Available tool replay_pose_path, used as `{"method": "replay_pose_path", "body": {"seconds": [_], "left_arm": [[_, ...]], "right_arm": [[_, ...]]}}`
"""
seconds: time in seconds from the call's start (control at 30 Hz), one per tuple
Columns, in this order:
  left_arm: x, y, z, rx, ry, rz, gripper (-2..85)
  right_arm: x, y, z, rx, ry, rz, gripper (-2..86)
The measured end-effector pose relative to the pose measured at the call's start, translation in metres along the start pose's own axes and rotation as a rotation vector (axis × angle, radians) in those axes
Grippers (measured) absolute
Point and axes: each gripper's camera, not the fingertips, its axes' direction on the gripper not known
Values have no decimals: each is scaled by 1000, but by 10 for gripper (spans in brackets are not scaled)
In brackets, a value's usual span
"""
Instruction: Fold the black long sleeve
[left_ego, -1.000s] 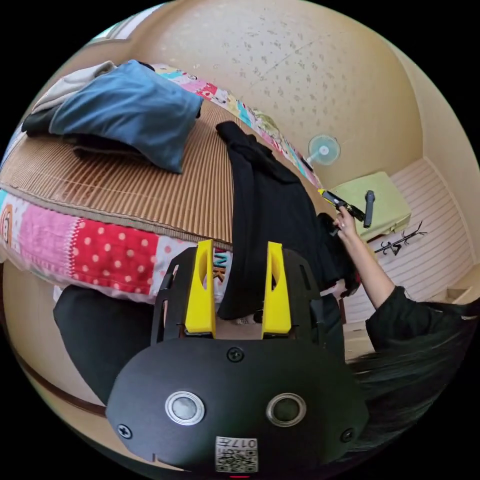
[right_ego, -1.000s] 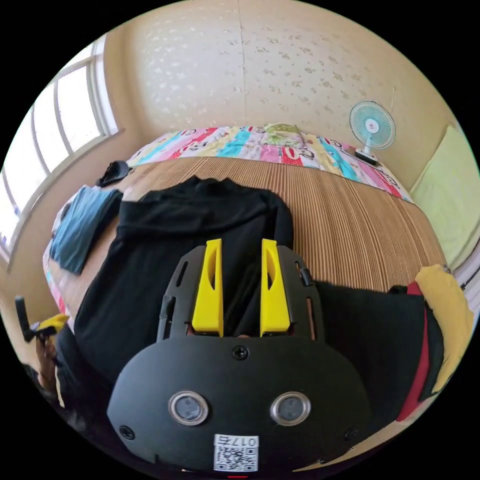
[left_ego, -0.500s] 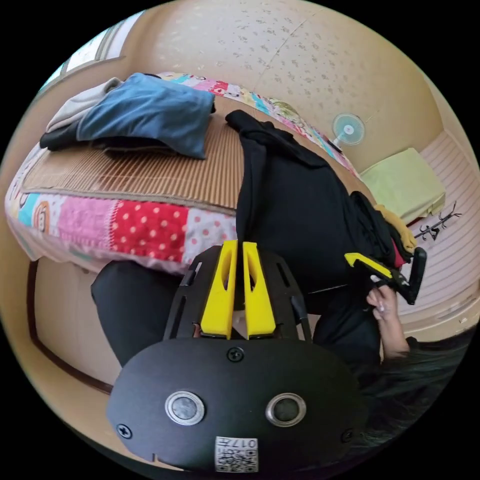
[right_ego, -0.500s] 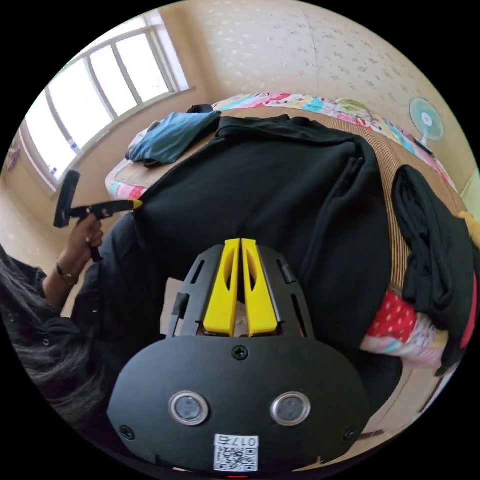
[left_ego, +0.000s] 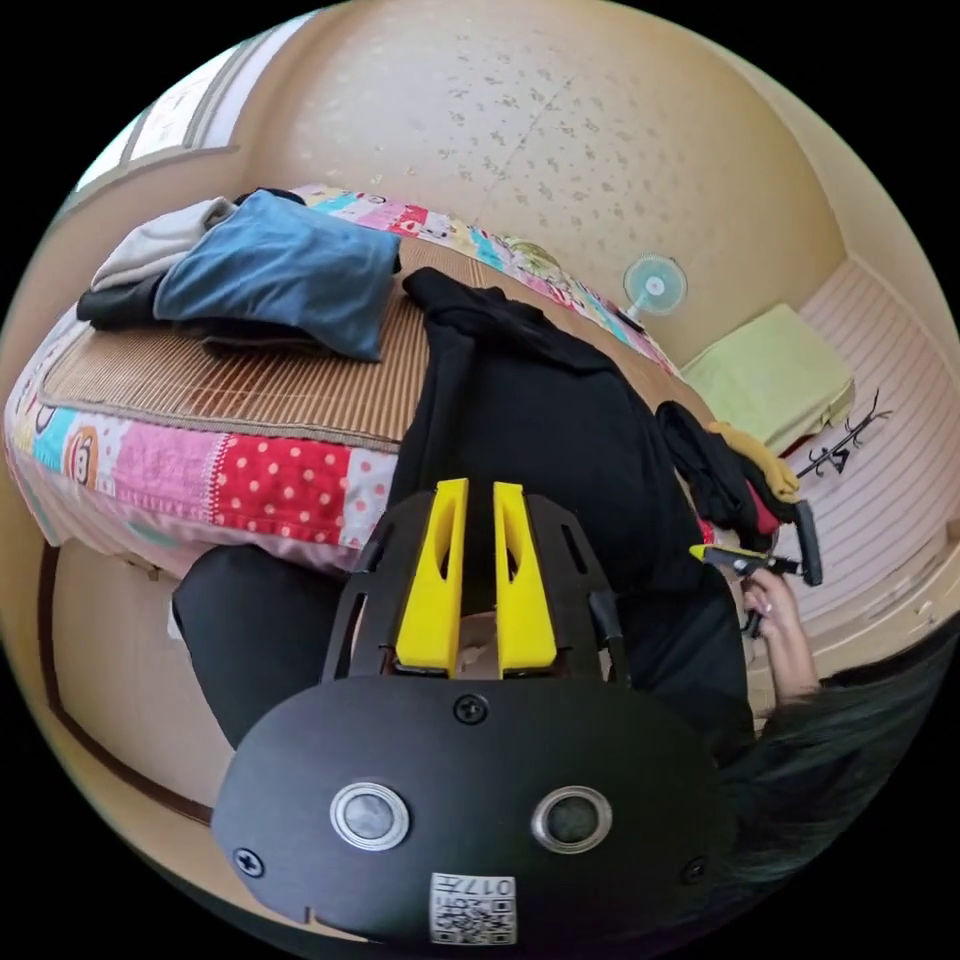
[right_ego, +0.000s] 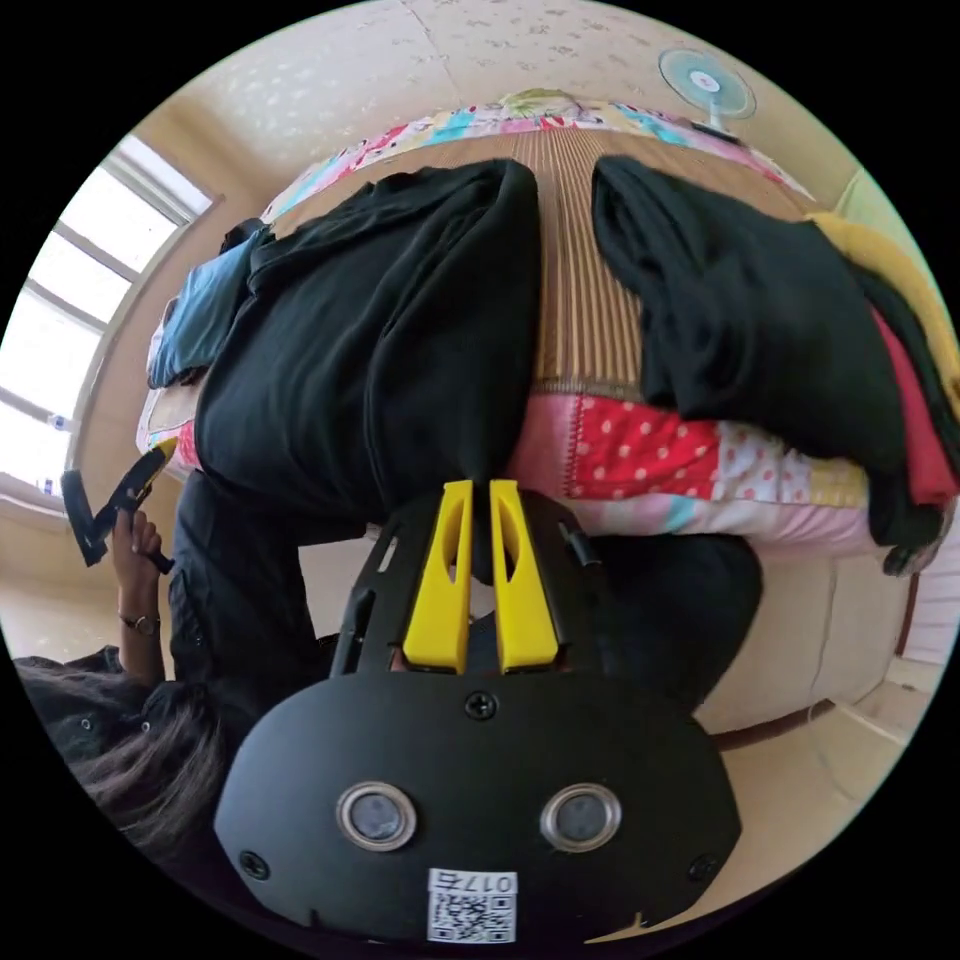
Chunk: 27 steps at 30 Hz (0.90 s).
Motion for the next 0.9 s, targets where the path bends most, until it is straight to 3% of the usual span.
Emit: {"method": "replay_pose_path", "body": {"seconds": [0.1,0.2,0.27,0.4,0.57,0.67,0.9], "left_arm": [[18,5,17,-43,17,92,66],[28,11,35,-86,34,144,75],[30,13,42,-104,81,159,83],[26,18,43,-98,116,169,90],[10,10,53,-152,53,151,109],[-4,-4,45,-82,35,91,113],[-9,-42,52,25,-52,137,87]], "right_arm": [[15,-12,-79,125,10,-64,34],[74,-31,-160,294,152,53,36],[139,-41,-197,339,309,203,39],[222,-8,-215,406,428,506,79],[235,78,-163,541,97,526,108],[240,106,-127,612,-150,536,112],[257,81,-76,555,-347,613,121]]}}
